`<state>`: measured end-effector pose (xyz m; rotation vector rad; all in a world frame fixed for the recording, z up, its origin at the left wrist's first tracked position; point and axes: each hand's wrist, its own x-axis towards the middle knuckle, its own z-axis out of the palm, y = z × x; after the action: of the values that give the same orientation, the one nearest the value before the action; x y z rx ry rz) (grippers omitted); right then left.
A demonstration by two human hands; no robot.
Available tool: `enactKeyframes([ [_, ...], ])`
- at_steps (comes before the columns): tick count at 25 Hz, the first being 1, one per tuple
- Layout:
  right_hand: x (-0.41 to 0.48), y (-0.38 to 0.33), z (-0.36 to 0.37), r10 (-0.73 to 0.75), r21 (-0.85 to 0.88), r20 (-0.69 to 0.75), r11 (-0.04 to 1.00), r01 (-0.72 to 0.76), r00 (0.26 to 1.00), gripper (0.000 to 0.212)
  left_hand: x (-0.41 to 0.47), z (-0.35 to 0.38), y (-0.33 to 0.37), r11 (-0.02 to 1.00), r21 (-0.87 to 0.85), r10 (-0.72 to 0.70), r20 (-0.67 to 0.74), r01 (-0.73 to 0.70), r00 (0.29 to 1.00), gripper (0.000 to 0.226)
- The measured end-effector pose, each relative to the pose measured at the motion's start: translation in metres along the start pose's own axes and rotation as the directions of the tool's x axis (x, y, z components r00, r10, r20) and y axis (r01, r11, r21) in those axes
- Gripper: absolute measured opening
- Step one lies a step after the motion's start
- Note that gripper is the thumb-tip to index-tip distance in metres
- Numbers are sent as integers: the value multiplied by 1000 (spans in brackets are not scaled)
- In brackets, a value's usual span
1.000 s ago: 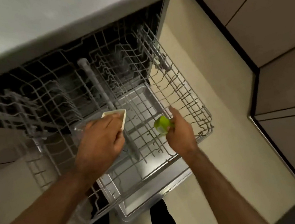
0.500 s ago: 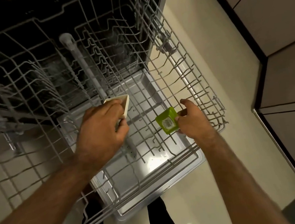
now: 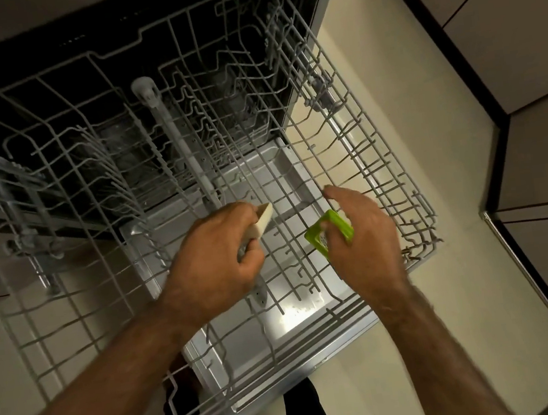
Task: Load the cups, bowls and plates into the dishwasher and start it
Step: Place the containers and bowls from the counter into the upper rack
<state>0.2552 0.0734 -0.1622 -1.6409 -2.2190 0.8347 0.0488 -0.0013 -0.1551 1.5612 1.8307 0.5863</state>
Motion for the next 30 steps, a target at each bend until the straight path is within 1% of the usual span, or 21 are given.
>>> enactKeyframes([
  [1,0,-6,-1,-101,119,81,989,91,992,53,1,-1,1,1000,-12,-14,43,15,999,14],
  [2,1,-12,-1,-185,217,159,965,149,970,54,2,-1,2,999,-27,-23,86,26,996,15],
  [3,2,-15,0,-245,276,211,944,183,946,54,3,-2,4,998,-47,-28,124,35,992,16],
  [4,4,-15,2,-274,303,236,932,198,932,52,4,-2,5,996,-76,-30,158,43,987,17],
  [5,6,-15,4,-271,316,247,930,188,930,50,5,-2,5,992,-114,-27,182,48,983,18],
  [6,8,-12,5,-243,333,262,931,148,934,48,5,-2,7,987,-148,-25,193,54,981,19],
  [8,14,-8,-1,-152,404,298,914,19,942,43,7,-2,9,975,-206,-44,167,78,985,21],
  [10,23,-6,-9,-17,497,308,855,-146,951,41,9,-2,8,957,-257,-113,94,134,989,37],
  [11,29,-5,-12,82,520,305,820,-238,949,46,10,-3,7,946,-280,-155,44,161,987,47],
  [12,35,-4,-13,189,536,302,777,-331,934,51,11,-4,6,937,-300,-189,-9,178,982,54],
  [14,47,-2,-12,368,544,304,690,-478,879,56,11,-6,2,926,-325,-229,-81,192,970,60],
  [15,52,-1,-9,422,537,312,661,-524,851,58,10,-5,0,923,-326,-244,-89,203,966,60],
  [17,62,0,-1,470,510,332,640,-575,818,60,7,-4,-4,923,-314,-260,-79,224,962,62],
  [20,71,-3,6,492,471,335,651,-595,803,59,1,0,-10,923,-308,-266,-75,231,961,63],
  [23,75,-1,9,522,447,277,673,-589,807,55,-3,2,-14,915,-320,-283,-74,246,956,62],
  [25,75,0,11,509,384,212,741,-550,834,53,-4,2,-14,910,-330,-293,-78,253,953,62],
  [28,71,0,17,436,207,136,865,-456,889,53,-5,2,-15,904,-344,-299,-89,252,950,62],
  [30,67,0,23,418,130,108,894,-429,902,58,-6,0,-14,909,-336,-297,-102,248,950,61],
])
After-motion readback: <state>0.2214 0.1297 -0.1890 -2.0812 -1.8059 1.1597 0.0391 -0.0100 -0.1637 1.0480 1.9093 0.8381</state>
